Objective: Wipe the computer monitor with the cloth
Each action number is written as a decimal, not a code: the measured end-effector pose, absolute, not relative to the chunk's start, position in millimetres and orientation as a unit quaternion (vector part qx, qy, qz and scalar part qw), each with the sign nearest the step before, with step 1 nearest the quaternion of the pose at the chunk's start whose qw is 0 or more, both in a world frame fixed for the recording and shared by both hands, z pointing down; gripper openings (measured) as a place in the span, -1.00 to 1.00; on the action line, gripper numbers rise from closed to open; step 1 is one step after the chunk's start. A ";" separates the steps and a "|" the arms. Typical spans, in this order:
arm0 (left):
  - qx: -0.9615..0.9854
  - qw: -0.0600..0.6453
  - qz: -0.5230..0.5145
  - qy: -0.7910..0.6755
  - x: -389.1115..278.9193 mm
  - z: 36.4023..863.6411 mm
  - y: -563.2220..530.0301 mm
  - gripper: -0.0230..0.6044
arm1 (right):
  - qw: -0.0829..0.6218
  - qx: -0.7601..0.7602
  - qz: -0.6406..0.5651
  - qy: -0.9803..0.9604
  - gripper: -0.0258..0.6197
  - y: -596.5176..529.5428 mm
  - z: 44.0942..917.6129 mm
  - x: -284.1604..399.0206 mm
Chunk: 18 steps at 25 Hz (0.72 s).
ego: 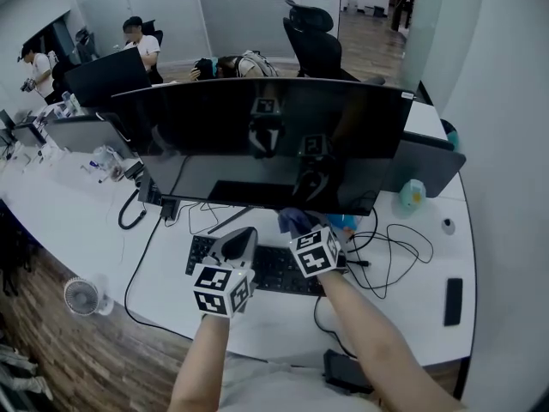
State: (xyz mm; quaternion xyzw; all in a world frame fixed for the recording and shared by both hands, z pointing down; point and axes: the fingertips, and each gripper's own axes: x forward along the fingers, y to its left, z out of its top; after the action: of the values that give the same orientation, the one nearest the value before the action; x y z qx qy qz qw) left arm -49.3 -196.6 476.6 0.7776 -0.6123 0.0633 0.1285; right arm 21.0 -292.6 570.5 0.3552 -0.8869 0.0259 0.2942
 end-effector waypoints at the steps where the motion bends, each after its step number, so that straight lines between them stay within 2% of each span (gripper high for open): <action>1: 0.777 0.129 0.063 -0.613 -48.0 477.1 -195.4 -0.90 | 0.294 0.356 0.026 -0.887 -0.53 -292.9 570.3 23.3; 18: 0.780 0.126 0.071 -0.609 -10.7 478.3 -193.3 -0.90 | 0.277 0.377 0.046 -0.882 -0.53 -301.4 570.2 70.8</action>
State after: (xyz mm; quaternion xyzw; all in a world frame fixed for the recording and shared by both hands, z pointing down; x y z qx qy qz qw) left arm -10.7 -193.3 478.3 0.7801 -0.6089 0.0707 0.1257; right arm 70.8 -301.4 570.2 0.3774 -0.8824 0.0457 0.2772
